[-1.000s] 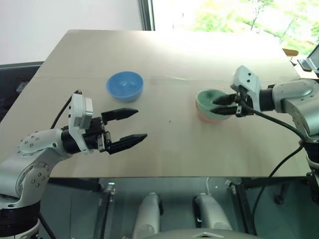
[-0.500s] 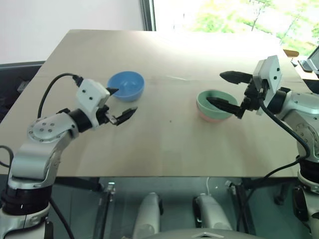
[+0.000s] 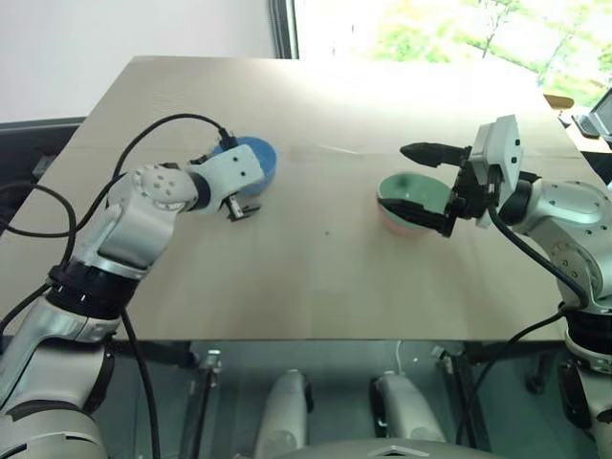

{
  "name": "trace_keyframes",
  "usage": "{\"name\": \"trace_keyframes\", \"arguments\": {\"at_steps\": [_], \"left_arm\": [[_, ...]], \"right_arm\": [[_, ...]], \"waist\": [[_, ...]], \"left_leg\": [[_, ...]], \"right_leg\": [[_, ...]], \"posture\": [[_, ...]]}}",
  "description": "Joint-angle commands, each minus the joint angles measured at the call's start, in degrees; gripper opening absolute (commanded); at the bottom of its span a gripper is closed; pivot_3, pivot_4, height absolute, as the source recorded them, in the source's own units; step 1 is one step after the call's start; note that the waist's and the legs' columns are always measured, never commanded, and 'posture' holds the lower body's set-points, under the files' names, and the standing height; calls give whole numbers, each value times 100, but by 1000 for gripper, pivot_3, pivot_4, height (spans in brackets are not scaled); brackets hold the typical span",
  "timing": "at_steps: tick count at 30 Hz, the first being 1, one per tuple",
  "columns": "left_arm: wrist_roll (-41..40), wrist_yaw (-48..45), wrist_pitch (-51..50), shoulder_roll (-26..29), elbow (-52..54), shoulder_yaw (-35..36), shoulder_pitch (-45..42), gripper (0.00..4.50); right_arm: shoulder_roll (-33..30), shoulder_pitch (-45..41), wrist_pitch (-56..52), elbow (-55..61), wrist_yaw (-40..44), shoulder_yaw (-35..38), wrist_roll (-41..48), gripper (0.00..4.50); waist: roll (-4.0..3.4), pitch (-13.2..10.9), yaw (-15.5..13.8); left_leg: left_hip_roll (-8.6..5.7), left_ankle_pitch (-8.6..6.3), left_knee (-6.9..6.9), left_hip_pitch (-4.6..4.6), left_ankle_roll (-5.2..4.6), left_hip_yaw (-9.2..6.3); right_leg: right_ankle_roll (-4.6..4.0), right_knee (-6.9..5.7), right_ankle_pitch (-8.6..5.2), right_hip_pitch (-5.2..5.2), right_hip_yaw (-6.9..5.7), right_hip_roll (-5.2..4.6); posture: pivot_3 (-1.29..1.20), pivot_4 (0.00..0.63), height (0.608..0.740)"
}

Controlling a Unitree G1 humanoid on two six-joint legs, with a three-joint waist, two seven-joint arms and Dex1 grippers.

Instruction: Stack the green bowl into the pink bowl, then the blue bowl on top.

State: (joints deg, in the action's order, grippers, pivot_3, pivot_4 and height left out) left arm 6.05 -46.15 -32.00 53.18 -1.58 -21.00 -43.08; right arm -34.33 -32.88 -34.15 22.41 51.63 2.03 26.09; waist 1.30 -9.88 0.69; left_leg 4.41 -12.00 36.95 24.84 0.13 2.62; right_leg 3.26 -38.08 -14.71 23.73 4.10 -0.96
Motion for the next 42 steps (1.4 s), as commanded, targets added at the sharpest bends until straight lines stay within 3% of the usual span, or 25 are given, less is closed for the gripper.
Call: {"name": "trace_keyframes", "arguments": {"at_steps": [1,8,11,13,14,15,16,21,30,42], "left_arm": [[540,-87,305,-75,-424,-142,-398,4500],[1029,-142,607,-256,-988,-149,-659,4500],[1153,-156,723,-331,-1155,-115,-672,3694],[1205,-176,792,-373,-1210,-92,-673,2822],[1223,-177,814,-403,-1226,-83,-676,2544],[1240,-170,834,-443,-1254,-73,-682,2544],[1246,-174,844,-475,-1271,-63,-681,1947],[1262,-213,867,-559,-1231,25,-613,243],[156,-801,1447,-592,-419,860,-287,243],[-596,-1097,3062,-763,-436,1354,-70,243]], "right_arm": [[-147,-124,257,47,-64,-3,-129,4410],[-218,-84,131,58,-242,140,-10,4410],[-286,-12,186,50,-223,219,48,4500],[-303,6,234,42,-206,240,86,4500],[-270,2,243,47,-202,272,161,4500],[-239,-2,252,49,-182,297,241,4500],[-220,-4,261,48,-162,310,296,4500],[-284,39,303,45,-89,298,420,4500],[-617,426,415,19,56,585,474,4500],[-2230,2312,435,-457,1802,2860,1436,4500]], "waist": [[0,0,-7],[0,0,-11],[0,-1,-11],[0,0,-12],[0,0,-10],[1,0,-10],[0,0,-11],[1,-1,-10],[1,-1,-18],[1,0,-103]], "left_leg": [[0,0,0,0,0,0],[0,0,7,5,-1,0],[0,0,9,4,-1,-1],[0,0,10,6,-1,-1],[0,0,11,6,-1,-1],[0,0,11,6,-1,-1],[0,0,12,5,-1,-1],[0,0,17,7,-1,-2],[1,0,23,7,-1,-2],[0,0,39,-10,-2,-2]], "right_leg": [[0,-1,0,1,0,0],[0,-1,0,0,0,-1],[0,-3,0,0,0,-1],[0,-4,0,0,0,-1],[0,-4,0,0,0,-1],[0,-4,0,0,0,-1],[0,-5,0,0,0,-1],[1,-9,0,0,0,-1],[1,-16,0,0,0,-3],[2,-29,0,-17,1,-2]], "posture": [[0,150,740],[0,150,740],[0,150,740],[0,150,740],[0,150,740],[0,150,740],[0,150,740],[0,150,740],[0,150,740],[0,150,740]]}}
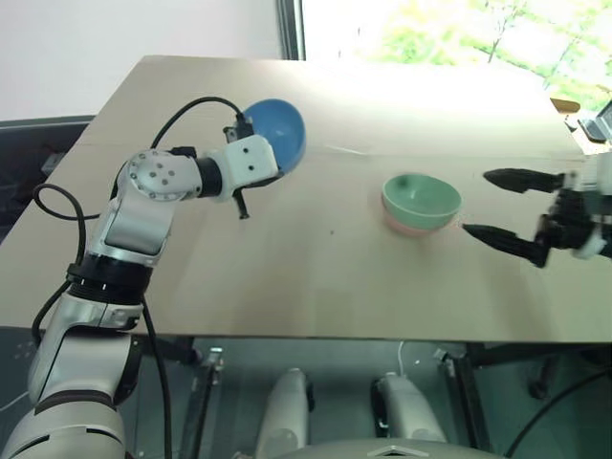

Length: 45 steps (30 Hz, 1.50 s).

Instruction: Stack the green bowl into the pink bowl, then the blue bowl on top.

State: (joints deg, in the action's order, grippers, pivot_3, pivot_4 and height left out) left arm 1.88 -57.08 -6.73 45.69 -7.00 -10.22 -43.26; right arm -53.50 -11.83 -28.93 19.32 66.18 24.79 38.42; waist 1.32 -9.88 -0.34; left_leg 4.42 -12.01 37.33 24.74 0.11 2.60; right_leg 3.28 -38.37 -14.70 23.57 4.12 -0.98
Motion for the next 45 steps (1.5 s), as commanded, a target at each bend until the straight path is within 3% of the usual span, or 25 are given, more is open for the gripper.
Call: {"name": "trace_keyframes", "arguments": {"at_steps": [1,10,12,16,27,32,38,41,43,45], "left_arm": [[-212,16,731,-38,107,322,-28,243],[-1343,-696,545,-248,174,636,-62,243],[-1534,-886,111,-254,141,588,-322,243],[-1997,-1651,172,-519,-233,530,-927,243],[-1604,-3079,1237,-1860,-2541,-214,-2502,243],[-972,-3128,2610,-2470,-4165,-406,-3218,243],[-546,-3504,3520,-2917,-5425,-448,-3918,243],[-339,-3321,3614,-3094,-5756,-457,-4075,976],[-227,-3110,3792,-3198,-5840,-439,-4086,1917],[-169,-2851,3964,-3268,-5861,-367,-4077,2545]], "right_arm": [[-424,334,-102,-213,415,723,198,4500],[-551,1558,-116,-345,875,2438,230,4500],[-448,1713,-29,-303,844,2600,219,4500],[-276,1923,49,-151,722,2643,225,4500],[47,2225,207,136,439,2600,248,4500],[98,2343,287,204,352,2589,256,4500],[141,2360,362,296,232,2478,299,4500],[183,2334,432,313,164,2395,285,4500],[200,2365,468,314,158,2382,272,4500],[213,2405,480,324,160,2393,270,4500]], "waist": [[1,1,2],[0,2,-31],[0,2,-29],[2,1,-40],[0,2,-7],[1,2,-9],[4,0,53],[4,0,91],[3,0,100],[3,0,102]], "left_leg": [[0,0,2,1,0,0],[-1,0,11,-2,0,-2],[-1,0,11,-2,0,-4],[-3,1,17,0,0,-8],[-11,0,21,0,0,-17],[-15,0,21,1,-1,-21],[-15,0,17,6,-1,-24],[-16,0,14,7,-1,-24],[-17,0,13,7,-1,-26],[-17,0,12,6,-1,-27]], "right_leg": [[0,-2,0,0,0,0],[1,-14,0,-1,1,0],[2,-15,-1,-2,0,1],[4,-17,-1,-2,-1,2],[6,-14,-2,-11,-2,0],[8,-12,-4,-11,-2,0],[8,-8,-4,-9,-2,0],[8,-5,-5,-9,-2,-1],[9,-4,-5,-10,-2,-1],[9,-4,-5,-9,-2,-1]], "posture": [[0,150,740],[0,150,740],[0,150,740],[0,150,740],[0,150,740],[0,150,740],[0,150,740],[0,150,740],[0,150,740],[0,150,740]]}}
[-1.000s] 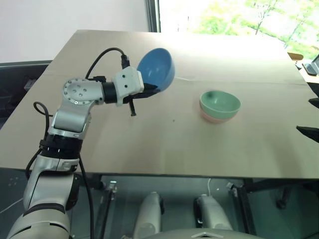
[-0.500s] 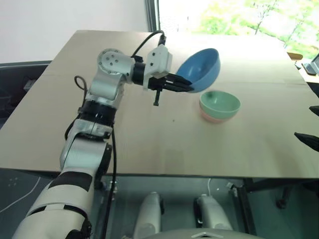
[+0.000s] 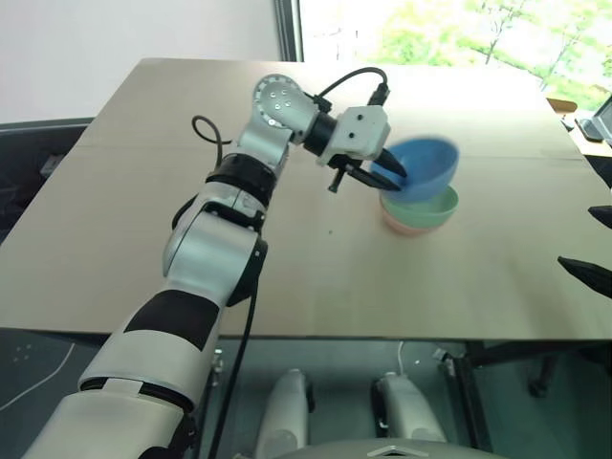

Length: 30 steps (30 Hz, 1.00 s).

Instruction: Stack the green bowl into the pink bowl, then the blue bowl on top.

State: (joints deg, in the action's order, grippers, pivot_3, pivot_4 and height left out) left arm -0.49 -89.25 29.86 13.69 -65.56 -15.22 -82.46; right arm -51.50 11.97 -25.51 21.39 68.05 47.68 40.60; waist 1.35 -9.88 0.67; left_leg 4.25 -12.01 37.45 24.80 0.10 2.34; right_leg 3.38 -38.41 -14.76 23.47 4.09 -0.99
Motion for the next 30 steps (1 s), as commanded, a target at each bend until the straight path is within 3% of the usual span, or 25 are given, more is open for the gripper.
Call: {"name": "trace_keyframes", "arguments": {"at_steps": [1,4,8,11,18,21,23,30], "left_arm": [[71,429,314,-83,-2,173,-156,2969],[-25,238,165,17,130,271,-101,3850],[-367,19,-289,267,672,551,158,3850],[-747,-9,-1218,576,1637,798,611,3850],[-1921,1439,-4853,1691,6080,1618,3312,3850],[-2176,2305,-5838,1910,7278,1983,4143,3850],[-2167,2948,-6312,1970,7814,2204,4563,3850],[-2873,3286,-7116,2225,8666,2401,5176,3850]], "right_arm": [[16,50,144,123,-20,116,48,4500],[17,108,166,120,-25,126,31,4500],[24,168,185,141,-132,89,-28,4500],[50,191,245,145,-236,55,-98,4500],[213,-34,96,349,-659,-145,137,4500],[193,-127,29,330,-768,-160,216,4500],[185,-167,34,294,-809,-207,206,4500],[143,-453,41,152,-990,-504,158,4500]], "waist": [[1,-1,2],[1,0,7],[-2,1,25],[-4,1,36],[-20,6,120],[-15,4,90],[-15,6,38],[-13,6,-1]], "left_leg": [[0,0,0,0,0,0],[0,0,-1,0,0,0],[1,0,-4,-3,0,0],[1,0,-5,-5,0,1],[8,1,-5,-9,2,0],[7,1,3,-10,2,-2],[5,1,10,-12,2,-9],[4,1,27,-20,1,-10]], "right_leg": [[0,0,0,0,0,0],[0,0,0,0,0,0],[0,-1,-1,0,0,0],[0,-2,-1,0,1,0],[2,-22,-4,2,-2,-1],[2,-36,-4,0,-4,-5],[3,-37,-4,-4,-11,-7],[3,-42,-4,-12,-11,-5]], "posture": [[0,150,740],[0,150,740],[0,150,740],[0,150,740],[0,150,740],[0,150,740],[0,150,740],[0,150,740]]}}
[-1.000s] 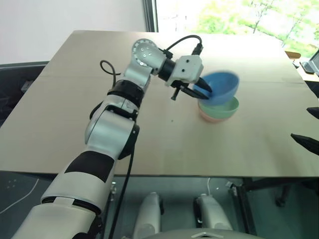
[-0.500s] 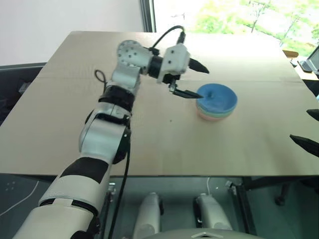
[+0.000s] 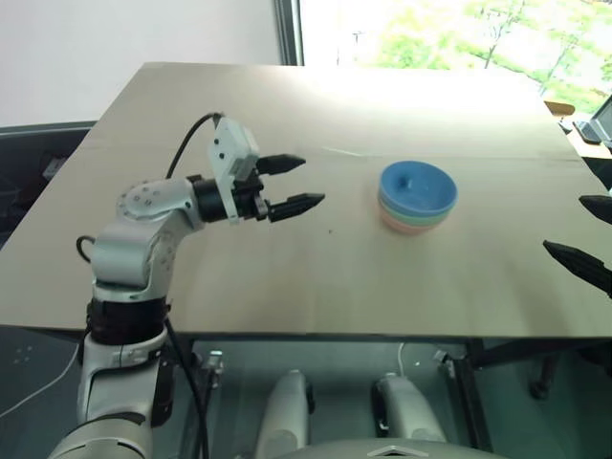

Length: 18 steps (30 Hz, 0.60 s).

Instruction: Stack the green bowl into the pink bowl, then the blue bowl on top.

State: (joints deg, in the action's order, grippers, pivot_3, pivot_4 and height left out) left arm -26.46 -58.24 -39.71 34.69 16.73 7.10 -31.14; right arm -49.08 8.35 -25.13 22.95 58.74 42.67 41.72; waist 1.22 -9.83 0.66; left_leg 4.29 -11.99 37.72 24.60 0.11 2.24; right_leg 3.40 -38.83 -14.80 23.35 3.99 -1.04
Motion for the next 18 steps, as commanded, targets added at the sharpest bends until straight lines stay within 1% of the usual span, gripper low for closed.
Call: {"name": "trace_keyframes", "arguments": {"at_steps": [1,7,12,14,18], "left_arm": [[-323,239,-184,154,489,188,90,3850],[-615,562,-328,201,817,183,375,3850],[-672,597,-172,271,856,176,615,3850],[-705,632,-191,294,791,218,781,3850],[-698,530,-33,376,709,258,1166,3850]], "right_arm": [[-105,-82,-12,4,-53,-14,52,4500],[-157,-138,-142,59,-156,-30,102,4500],[-170,-118,-188,118,-251,25,87,4500],[-124,-78,-185,141,-344,6,11,4500],[-73,183,-61,164,-544,-127,-440,4500]], "waist": [[0,0,2],[-1,1,13],[-1,1,11],[-1,1,11],[-1,1,11]], "left_leg": [[0,0,1,1,0,0],[0,0,-1,0,0,0],[0,0,-1,0,0,0],[0,-1,-1,0,0,0],[0,-1,-1,2,0,1]], "right_leg": [[0,1,0,0,0,0],[0,1,0,1,1,1],[-1,1,0,1,1,2],[-1,2,0,1,1,1],[-1,3,-1,2,2,1]], "posture": [[0,150,740],[0,150,740],[0,150,740],[0,150,740],[0,150,740]]}}
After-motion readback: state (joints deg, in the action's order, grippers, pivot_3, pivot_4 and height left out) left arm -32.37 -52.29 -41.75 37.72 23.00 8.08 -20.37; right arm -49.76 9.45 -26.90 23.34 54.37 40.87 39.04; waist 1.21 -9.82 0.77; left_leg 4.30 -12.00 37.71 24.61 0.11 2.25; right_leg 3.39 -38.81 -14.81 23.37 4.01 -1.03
